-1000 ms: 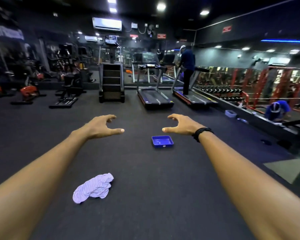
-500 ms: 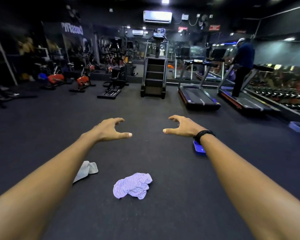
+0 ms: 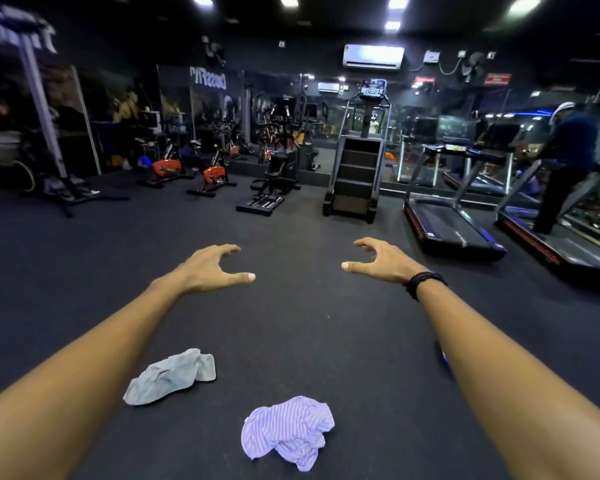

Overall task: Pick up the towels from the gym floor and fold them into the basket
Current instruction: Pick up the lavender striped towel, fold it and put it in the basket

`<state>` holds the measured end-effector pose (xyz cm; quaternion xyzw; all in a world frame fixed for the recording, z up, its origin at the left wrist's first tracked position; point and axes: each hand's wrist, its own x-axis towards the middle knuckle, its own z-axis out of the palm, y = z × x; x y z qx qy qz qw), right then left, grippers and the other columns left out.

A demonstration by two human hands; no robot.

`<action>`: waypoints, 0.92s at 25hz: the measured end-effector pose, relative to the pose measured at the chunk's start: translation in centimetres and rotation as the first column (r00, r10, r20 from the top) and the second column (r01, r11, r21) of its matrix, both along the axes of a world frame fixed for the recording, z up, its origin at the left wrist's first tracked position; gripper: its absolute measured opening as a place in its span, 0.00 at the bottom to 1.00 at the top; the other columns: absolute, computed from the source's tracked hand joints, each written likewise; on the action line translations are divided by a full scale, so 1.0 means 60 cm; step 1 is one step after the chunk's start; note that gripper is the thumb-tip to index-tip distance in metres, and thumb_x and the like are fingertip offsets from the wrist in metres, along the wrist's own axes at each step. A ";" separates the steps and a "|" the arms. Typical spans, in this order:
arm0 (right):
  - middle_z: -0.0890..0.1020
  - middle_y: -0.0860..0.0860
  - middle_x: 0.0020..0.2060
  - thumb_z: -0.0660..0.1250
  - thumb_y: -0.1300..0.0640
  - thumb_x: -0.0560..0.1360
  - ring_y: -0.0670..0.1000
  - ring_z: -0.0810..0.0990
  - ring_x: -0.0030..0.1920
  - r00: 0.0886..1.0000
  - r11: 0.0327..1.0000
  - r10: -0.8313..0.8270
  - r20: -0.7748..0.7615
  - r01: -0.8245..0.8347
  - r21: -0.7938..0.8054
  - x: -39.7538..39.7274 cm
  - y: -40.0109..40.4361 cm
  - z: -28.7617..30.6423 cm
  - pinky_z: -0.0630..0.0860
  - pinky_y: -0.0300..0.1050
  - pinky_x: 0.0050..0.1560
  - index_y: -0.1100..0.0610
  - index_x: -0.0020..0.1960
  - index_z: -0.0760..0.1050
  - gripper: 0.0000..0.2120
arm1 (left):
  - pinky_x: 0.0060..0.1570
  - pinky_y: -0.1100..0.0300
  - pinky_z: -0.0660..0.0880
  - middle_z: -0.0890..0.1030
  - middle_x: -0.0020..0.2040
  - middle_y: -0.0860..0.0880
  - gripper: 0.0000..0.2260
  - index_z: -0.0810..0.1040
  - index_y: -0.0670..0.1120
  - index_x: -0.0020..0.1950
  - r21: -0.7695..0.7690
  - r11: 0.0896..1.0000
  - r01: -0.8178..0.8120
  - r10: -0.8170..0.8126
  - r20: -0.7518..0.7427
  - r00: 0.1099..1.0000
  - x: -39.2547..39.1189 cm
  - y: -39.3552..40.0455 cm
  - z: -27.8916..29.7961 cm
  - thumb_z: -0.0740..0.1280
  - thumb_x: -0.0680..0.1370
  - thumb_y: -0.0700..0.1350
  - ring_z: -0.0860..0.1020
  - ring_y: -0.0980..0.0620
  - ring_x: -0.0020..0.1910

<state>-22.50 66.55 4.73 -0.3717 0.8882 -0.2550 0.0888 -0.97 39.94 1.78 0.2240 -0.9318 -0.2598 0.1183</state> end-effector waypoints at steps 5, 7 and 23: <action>0.69 0.53 0.71 0.70 0.38 0.70 0.54 0.69 0.69 0.999 1.000 0.030 0.036 -0.030 0.005 -0.152 -0.113 0.001 0.67 0.51 0.67 0.52 0.72 0.65 0.36 | 0.68 0.53 0.65 0.69 0.71 0.48 0.35 0.66 0.52 0.73 0.065 0.996 -0.058 0.061 -0.039 0.997 -0.110 -0.103 0.003 0.71 0.70 0.62 0.68 0.49 0.70; 0.68 0.53 0.71 0.70 0.38 0.70 0.54 0.69 0.69 0.997 0.999 0.034 0.063 -0.036 0.021 -0.201 -0.159 -0.018 0.67 0.52 0.67 0.52 0.72 0.65 0.36 | 0.67 0.54 0.65 0.70 0.71 0.48 0.35 0.66 0.51 0.73 0.082 0.994 -0.078 0.079 -0.006 0.997 -0.148 -0.143 -0.020 0.71 0.70 0.62 0.68 0.50 0.70; 0.67 0.53 0.72 0.70 0.36 0.68 0.55 0.67 0.71 0.936 0.904 -0.210 0.282 0.076 0.421 -0.499 -0.479 -0.502 0.66 0.58 0.69 0.51 0.72 0.65 0.39 | 0.65 0.56 0.66 0.72 0.70 0.47 0.34 0.68 0.50 0.72 0.398 0.917 0.010 -0.173 0.376 0.911 -0.571 -0.480 -0.451 0.73 0.70 0.58 0.70 0.48 0.68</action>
